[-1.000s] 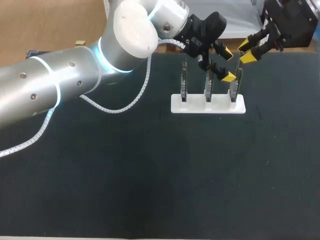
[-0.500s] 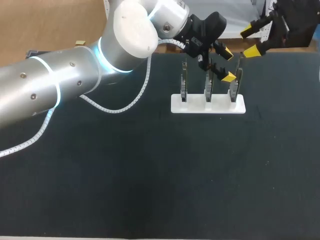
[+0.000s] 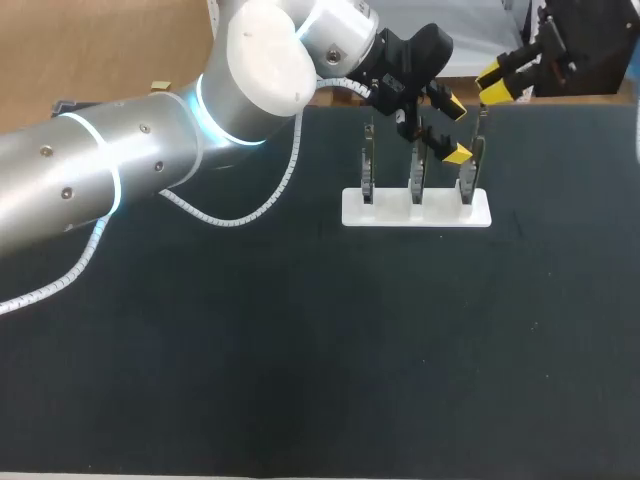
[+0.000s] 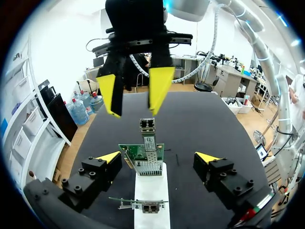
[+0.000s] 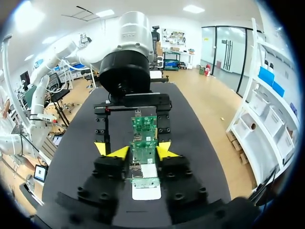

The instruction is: Pick up the optical module with the left hand, and insert it into the network port with the right hand.

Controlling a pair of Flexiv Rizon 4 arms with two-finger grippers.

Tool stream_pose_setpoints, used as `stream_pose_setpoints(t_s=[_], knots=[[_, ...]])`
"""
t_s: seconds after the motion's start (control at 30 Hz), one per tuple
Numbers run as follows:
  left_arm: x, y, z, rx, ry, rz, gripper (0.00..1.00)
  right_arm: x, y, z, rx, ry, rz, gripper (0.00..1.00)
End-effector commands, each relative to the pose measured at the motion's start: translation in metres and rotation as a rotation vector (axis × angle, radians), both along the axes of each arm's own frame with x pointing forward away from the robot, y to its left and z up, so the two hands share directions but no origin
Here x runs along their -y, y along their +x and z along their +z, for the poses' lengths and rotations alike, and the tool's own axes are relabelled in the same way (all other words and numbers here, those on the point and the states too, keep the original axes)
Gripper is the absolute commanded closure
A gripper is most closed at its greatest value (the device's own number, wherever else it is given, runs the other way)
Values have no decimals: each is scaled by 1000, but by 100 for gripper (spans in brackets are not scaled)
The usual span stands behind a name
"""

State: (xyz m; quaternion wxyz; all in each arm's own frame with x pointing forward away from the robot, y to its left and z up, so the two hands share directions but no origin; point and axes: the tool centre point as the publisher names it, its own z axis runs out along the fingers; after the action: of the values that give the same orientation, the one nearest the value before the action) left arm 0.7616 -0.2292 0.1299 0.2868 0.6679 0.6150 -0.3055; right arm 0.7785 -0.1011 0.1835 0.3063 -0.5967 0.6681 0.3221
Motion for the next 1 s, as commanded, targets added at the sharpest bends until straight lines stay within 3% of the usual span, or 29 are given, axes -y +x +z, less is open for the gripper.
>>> stream_pose_setpoints(t_s=[0.03,0.8,1.0], knots=[[0,-1,1,0,4,2,0,-3,3,-1,-2,-2,1,100],[0,-1,1,0,4,2,0,-1,-2,-13,-28,-23,-10,100],[0,-1,1,0,4,2,0,0,-3,-10,-7,-15,-24,100]])
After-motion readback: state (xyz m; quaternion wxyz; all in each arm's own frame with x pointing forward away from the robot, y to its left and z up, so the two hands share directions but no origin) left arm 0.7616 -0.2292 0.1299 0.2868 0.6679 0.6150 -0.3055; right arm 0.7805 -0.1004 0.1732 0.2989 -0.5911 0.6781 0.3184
